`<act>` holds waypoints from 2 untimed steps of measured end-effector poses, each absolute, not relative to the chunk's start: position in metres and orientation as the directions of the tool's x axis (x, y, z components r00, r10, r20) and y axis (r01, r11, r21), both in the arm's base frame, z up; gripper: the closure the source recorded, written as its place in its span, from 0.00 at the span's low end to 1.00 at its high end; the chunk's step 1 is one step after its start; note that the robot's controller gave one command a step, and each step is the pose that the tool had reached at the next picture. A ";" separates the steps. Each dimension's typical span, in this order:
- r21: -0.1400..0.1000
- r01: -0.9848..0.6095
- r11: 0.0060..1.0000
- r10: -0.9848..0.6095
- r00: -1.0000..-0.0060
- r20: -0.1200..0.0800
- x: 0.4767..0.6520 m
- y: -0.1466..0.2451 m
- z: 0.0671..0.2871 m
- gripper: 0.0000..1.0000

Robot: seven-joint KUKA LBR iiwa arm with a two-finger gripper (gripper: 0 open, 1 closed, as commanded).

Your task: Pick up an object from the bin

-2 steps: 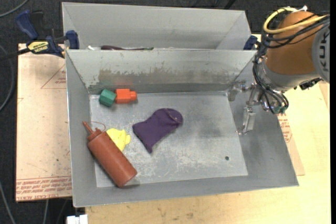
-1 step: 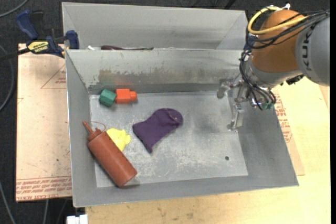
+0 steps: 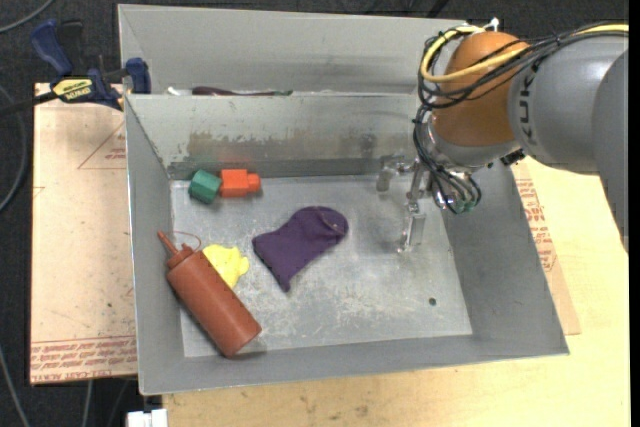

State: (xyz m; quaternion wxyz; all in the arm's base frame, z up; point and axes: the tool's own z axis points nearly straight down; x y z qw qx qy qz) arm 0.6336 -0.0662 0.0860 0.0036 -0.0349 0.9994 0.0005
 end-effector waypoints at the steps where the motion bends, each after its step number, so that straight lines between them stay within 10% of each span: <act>1: 0.001 -0.053 0.999 -0.053 -0.999 0.004 0.619 -0.042 0.075 0.00; 2: -0.001 -0.050 0.999 -0.050 -0.999 -0.012 0.614 -0.002 0.087 0.00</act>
Offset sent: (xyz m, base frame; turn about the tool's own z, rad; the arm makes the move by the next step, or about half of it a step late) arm -0.0281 0.0921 -0.0042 0.0133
